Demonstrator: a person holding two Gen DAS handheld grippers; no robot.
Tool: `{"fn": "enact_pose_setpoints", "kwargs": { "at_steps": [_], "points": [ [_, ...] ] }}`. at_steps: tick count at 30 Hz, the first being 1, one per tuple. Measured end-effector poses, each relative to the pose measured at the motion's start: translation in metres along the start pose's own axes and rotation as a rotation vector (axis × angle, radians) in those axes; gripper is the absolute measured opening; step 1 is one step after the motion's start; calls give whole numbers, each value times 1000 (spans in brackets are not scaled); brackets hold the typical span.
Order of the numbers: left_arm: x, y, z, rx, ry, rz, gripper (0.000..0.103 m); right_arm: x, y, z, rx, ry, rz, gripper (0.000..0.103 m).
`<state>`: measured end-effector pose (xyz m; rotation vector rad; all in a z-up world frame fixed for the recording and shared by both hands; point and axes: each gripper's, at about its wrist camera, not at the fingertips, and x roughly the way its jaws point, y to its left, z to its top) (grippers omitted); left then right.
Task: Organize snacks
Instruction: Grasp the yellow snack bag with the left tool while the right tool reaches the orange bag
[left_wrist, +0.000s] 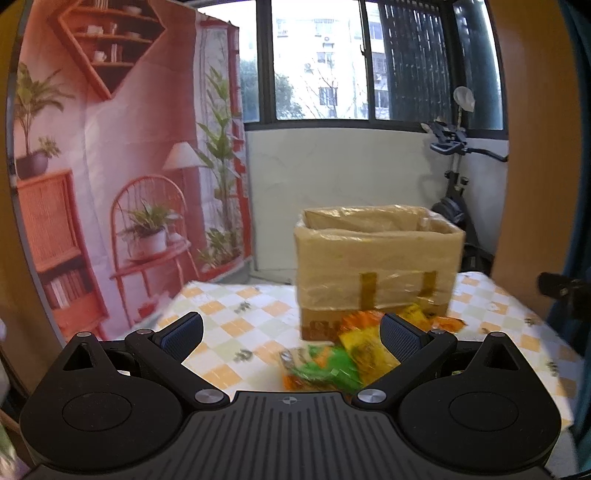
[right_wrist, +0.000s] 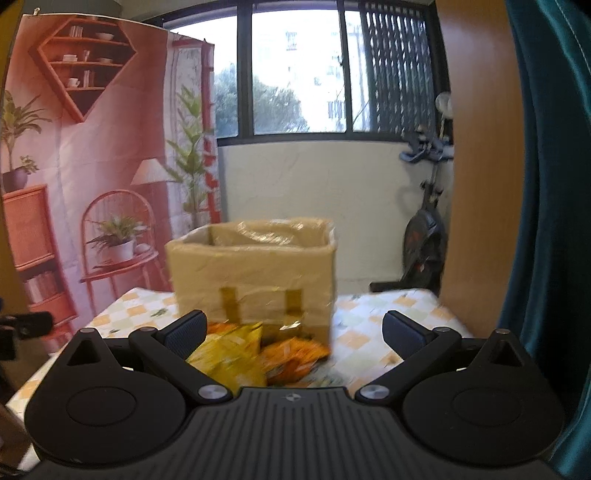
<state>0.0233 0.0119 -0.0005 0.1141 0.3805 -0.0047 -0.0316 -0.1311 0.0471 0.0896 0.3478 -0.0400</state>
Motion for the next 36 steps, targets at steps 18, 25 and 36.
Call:
{"fn": "enact_pose_setpoints", "kwargs": {
  "at_steps": [18, 25, 36],
  "points": [
    [74, -8, 2, 15, 40, -71, 103, 72, -35, -6, 52, 72, 44, 101],
    [99, -19, -12, -16, 109, -138, 102, 95, -34, -23, 36, 133, 70, 99],
    [123, -27, 13, -11, 92, -155, 102, 124, -39, -1, 14, 99, 106, 97]
  ]
}}
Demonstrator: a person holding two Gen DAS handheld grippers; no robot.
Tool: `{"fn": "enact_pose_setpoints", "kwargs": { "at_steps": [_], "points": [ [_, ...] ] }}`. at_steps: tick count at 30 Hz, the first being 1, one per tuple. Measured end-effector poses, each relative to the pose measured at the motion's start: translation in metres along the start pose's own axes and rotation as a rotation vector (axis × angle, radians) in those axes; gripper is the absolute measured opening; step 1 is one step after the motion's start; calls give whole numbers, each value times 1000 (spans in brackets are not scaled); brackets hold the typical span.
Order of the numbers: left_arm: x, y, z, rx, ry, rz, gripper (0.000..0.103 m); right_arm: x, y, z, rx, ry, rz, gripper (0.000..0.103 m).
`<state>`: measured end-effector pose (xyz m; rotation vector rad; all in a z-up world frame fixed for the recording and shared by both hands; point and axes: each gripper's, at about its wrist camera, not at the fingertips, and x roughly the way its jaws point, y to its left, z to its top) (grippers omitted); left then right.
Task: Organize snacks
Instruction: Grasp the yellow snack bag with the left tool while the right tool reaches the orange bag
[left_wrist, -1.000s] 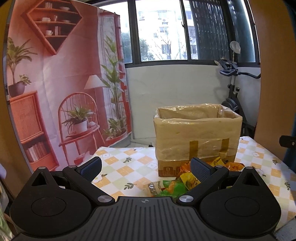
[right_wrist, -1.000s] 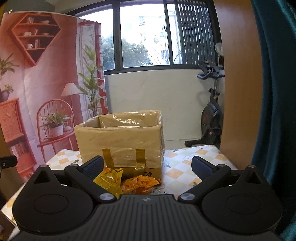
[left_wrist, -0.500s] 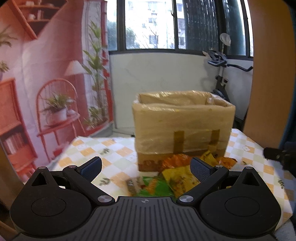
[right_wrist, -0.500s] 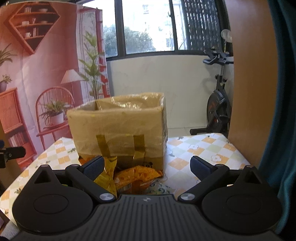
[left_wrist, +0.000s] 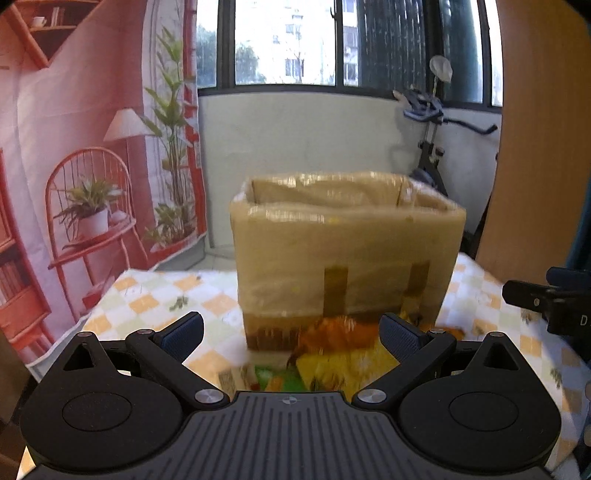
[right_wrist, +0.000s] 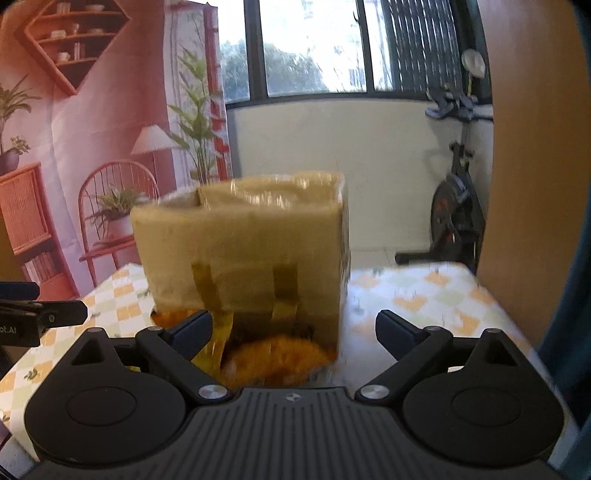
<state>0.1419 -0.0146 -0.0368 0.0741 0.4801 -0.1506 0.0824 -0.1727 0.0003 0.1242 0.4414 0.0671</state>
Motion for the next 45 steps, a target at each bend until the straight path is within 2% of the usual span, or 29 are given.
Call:
{"fn": "enact_pose_setpoints", "kwargs": {
  "at_steps": [3, 6, 10, 14, 20, 25, 32, 39, 40, 43, 45],
  "points": [
    [9, -4, 3, -21, 1, -28, 102, 3, -5, 15, -9, -45, -8, 97],
    [26, -12, -3, -32, 44, -55, 102, 11, -9, 20, -2, -58, -12, 97],
    [49, -24, -17, -73, 115, -51, 102, 30, -12, 13, 22, -16, -2, 97],
    [68, -30, -28, -90, 160, -51, 102, 46, -12, -1, 34, 39, 18, 97],
    [86, -34, -31, -128, 206, -63, 102, 58, -21, -7, 66, 74, 29, 97],
    [92, -42, -37, -109, 210, -55, 103, 61, -26, -13, 100, 90, 37, 96],
    [100, -43, -44, -117, 214, -93, 103, 64, -28, -22, 118, 123, 46, 96],
    [103, -44, -46, -133, 250, -114, 103, 62, -31, -27, 142, 130, 43, 96],
    [102, -44, -46, -130, 250, -116, 102, 62, -31, -27, 144, 130, 43, 96],
    [96, -45, -46, -116, 230, -165, 82, 61, -32, -27, 151, 131, 40, 96],
    [91, -48, -44, -83, 214, -160, 77, 60, -32, -27, 153, 130, 40, 96]
  ]
}}
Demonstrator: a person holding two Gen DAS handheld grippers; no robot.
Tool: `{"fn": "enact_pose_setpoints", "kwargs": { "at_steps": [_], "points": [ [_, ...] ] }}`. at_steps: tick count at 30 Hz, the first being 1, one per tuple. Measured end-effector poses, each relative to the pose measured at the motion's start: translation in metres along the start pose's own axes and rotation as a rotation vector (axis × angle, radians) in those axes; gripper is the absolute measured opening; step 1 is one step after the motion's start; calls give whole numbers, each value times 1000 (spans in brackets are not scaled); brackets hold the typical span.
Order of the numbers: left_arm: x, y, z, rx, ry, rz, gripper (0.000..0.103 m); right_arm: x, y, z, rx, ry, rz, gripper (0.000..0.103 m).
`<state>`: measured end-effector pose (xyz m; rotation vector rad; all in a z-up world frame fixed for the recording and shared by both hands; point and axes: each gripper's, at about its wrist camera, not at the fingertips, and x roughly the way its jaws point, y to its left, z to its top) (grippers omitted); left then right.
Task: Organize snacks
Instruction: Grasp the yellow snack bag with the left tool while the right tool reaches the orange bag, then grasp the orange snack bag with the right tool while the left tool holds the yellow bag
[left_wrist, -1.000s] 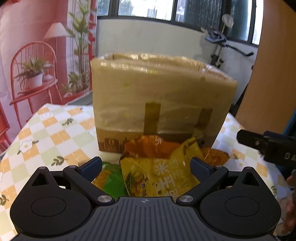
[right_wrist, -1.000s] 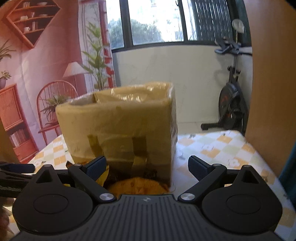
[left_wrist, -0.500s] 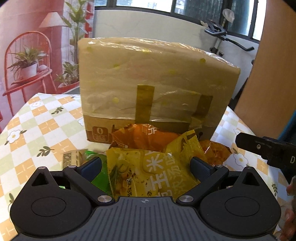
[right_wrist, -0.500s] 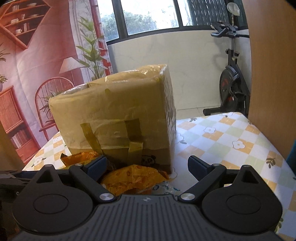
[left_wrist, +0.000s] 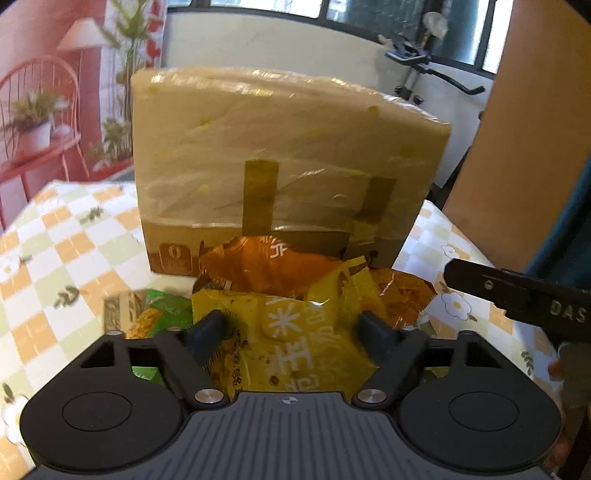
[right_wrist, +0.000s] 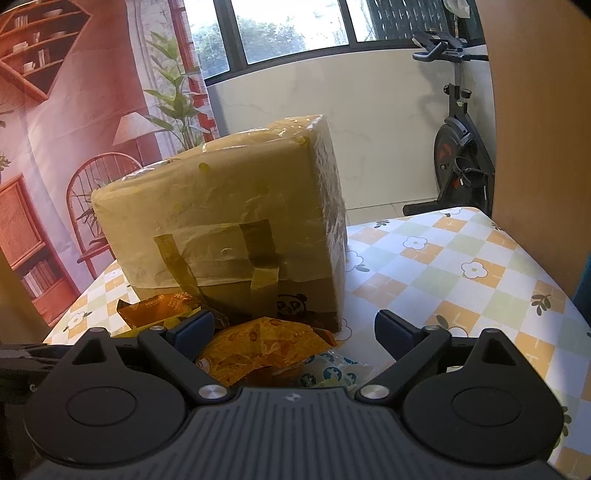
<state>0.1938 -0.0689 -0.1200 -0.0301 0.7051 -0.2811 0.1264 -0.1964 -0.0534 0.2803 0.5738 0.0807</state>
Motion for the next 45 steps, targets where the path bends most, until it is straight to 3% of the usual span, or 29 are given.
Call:
{"fn": "enact_pose_setpoints", "kwargs": {
  "at_steps": [8, 18, 26, 38, 45],
  "points": [
    [-23, 9, -6, -34, -52, -28, 69, -4, -1, -1, 0, -4, -1, 96],
    [-51, 20, 3, -58, -154, 31, 69, -3, 2, -4, -1, 8, 4, 96],
    [-59, 33, 11, -80, -191, 74, 69, 5, 5, -6, 31, 51, 39, 96],
    [-55, 48, 10, -93, -209, 85, 69, 38, 10, -8, 138, 160, 104, 92],
    [-53, 53, 7, -110, -207, 78, 69, 62, -3, -10, 313, 243, 105, 86]
  ]
}}
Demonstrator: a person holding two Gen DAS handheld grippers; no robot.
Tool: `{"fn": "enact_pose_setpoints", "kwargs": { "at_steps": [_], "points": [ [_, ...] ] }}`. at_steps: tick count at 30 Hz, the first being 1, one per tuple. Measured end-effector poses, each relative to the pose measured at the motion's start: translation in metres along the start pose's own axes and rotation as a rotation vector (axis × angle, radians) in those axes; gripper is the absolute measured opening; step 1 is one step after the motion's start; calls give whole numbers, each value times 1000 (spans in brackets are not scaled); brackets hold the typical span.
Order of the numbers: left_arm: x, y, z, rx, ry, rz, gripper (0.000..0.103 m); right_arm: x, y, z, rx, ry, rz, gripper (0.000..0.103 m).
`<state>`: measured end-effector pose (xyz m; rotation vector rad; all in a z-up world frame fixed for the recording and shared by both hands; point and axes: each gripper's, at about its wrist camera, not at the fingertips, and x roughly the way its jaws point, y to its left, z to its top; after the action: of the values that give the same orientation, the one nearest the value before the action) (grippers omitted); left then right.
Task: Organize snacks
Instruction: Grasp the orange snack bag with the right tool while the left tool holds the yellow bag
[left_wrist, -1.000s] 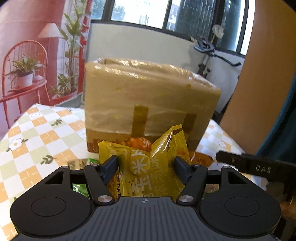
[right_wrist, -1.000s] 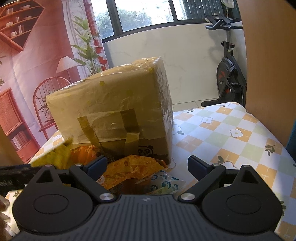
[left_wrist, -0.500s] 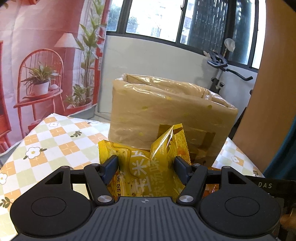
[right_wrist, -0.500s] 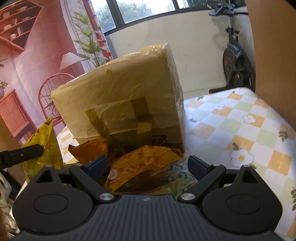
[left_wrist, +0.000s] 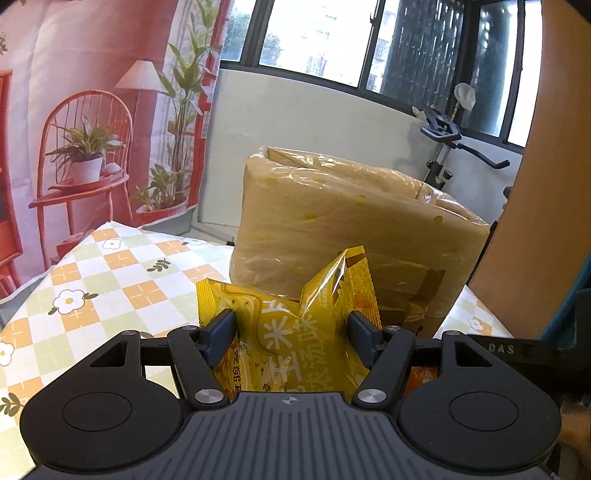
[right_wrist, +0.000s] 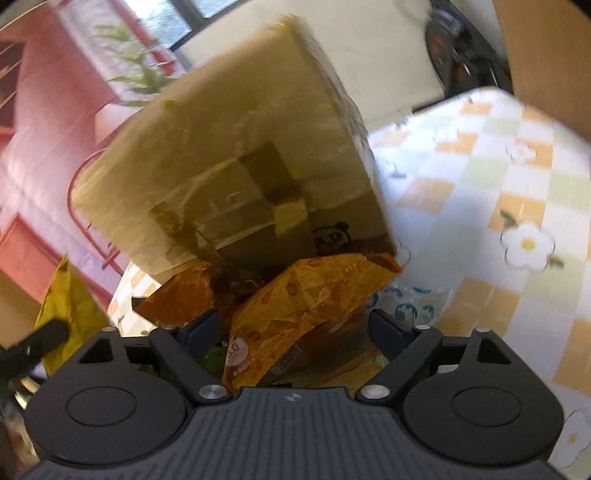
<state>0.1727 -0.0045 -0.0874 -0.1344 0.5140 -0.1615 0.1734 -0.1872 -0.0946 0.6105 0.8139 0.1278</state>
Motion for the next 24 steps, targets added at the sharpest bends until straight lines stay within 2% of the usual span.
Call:
{"fn": "enact_pose_setpoints", "kwargs": {
  "at_steps": [7, 12, 24],
  "points": [
    [-1, 4, -1, -21, 7, 2, 69, 13, -8, 6, 119, 13, 5, 75],
    [-3, 5, 0, -36, 3, 11, 69, 10, -9, 4, 133, -7, 14, 53],
    [-12, 0, -1, -54, -14, 31, 69, -28, -4, -7, 50, -111, -36, 49]
  ]
}}
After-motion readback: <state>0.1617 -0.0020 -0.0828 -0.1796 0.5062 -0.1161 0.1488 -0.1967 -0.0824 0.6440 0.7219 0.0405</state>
